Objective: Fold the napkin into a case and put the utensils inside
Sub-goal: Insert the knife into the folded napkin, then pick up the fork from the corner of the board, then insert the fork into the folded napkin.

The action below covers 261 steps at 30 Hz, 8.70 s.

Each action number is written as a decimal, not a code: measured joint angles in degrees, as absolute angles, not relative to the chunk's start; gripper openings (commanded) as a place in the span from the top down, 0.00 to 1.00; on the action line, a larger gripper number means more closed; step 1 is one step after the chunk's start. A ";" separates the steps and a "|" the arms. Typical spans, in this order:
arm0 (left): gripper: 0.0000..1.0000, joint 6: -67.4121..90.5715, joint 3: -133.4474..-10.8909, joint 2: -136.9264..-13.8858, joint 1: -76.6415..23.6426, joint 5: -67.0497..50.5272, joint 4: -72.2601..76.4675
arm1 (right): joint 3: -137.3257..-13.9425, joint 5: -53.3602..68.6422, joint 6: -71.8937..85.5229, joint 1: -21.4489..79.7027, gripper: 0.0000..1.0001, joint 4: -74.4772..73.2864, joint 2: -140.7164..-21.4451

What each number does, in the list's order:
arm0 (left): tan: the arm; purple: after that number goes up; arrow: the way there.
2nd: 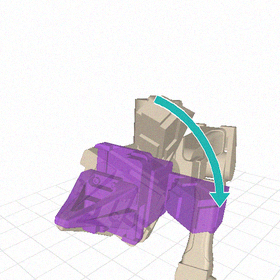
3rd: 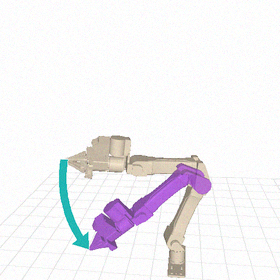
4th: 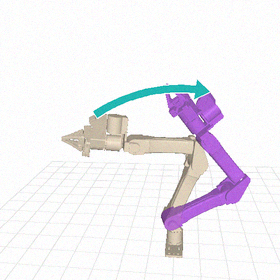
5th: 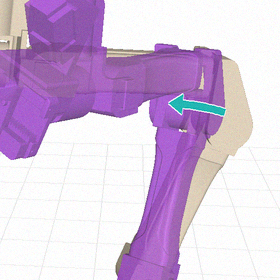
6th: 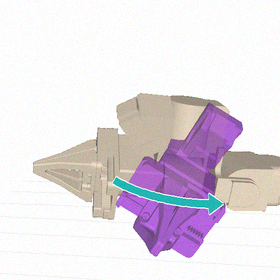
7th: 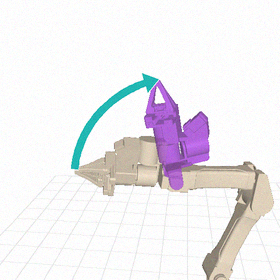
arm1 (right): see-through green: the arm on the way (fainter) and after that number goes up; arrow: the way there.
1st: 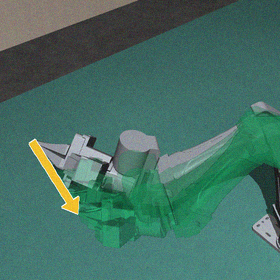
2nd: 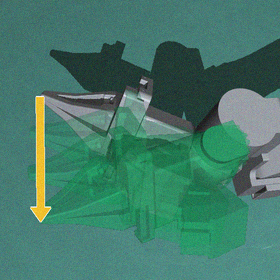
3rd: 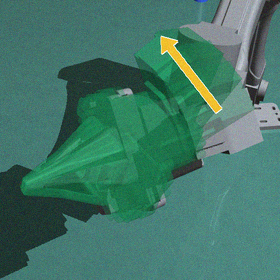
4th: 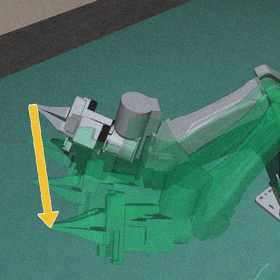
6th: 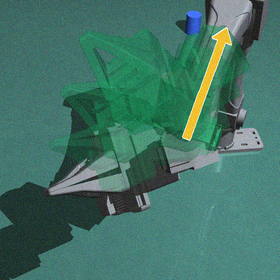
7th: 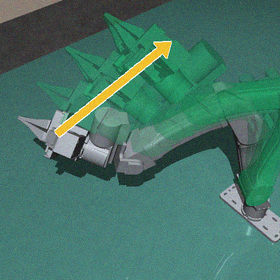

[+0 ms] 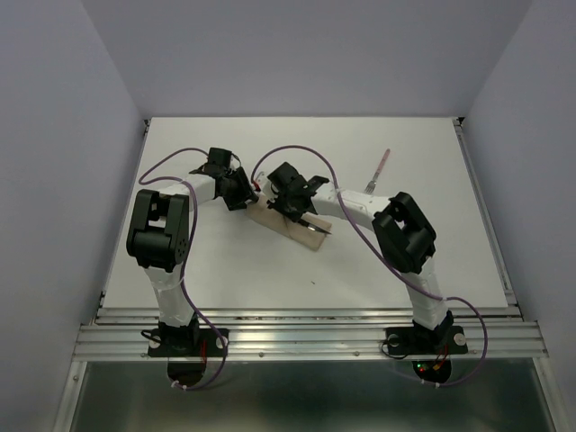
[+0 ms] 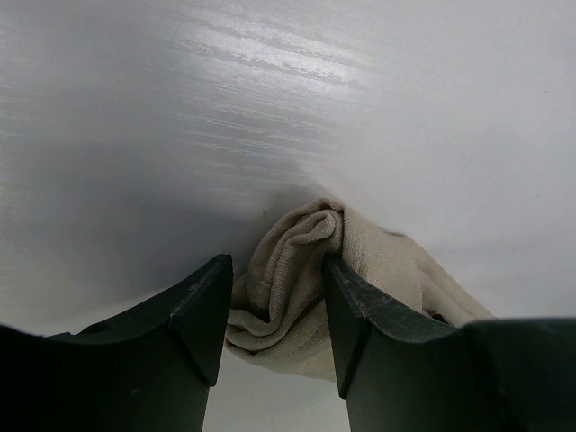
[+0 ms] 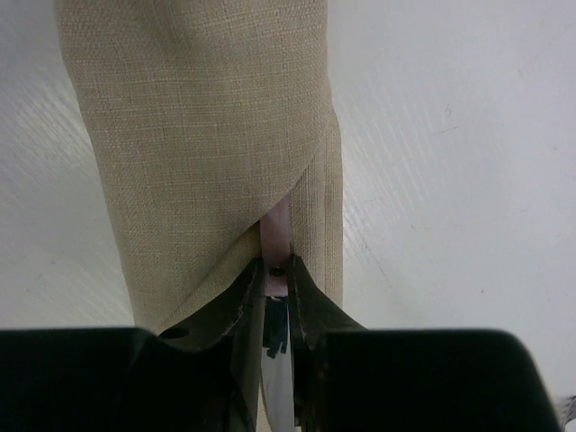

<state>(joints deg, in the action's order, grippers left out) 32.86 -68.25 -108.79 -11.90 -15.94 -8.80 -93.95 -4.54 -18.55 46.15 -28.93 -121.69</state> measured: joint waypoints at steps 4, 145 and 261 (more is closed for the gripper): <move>0.45 32.86 -68.25 -108.79 -11.90 -15.94 -8.80 | -95.29 -3.86 -18.76 46.15 0.94 -28.88 -122.74; 0.39 32.23 -67.66 -104.25 -15.81 -6.94 -14.33 | -63.48 1.76 -21.69 43.83 0.99 -23.16 -99.00; 0.41 31.75 -65.36 -104.25 -16.19 -10.11 -10.31 | -78.96 -2.59 -14.00 47.35 0.77 -20.25 -112.95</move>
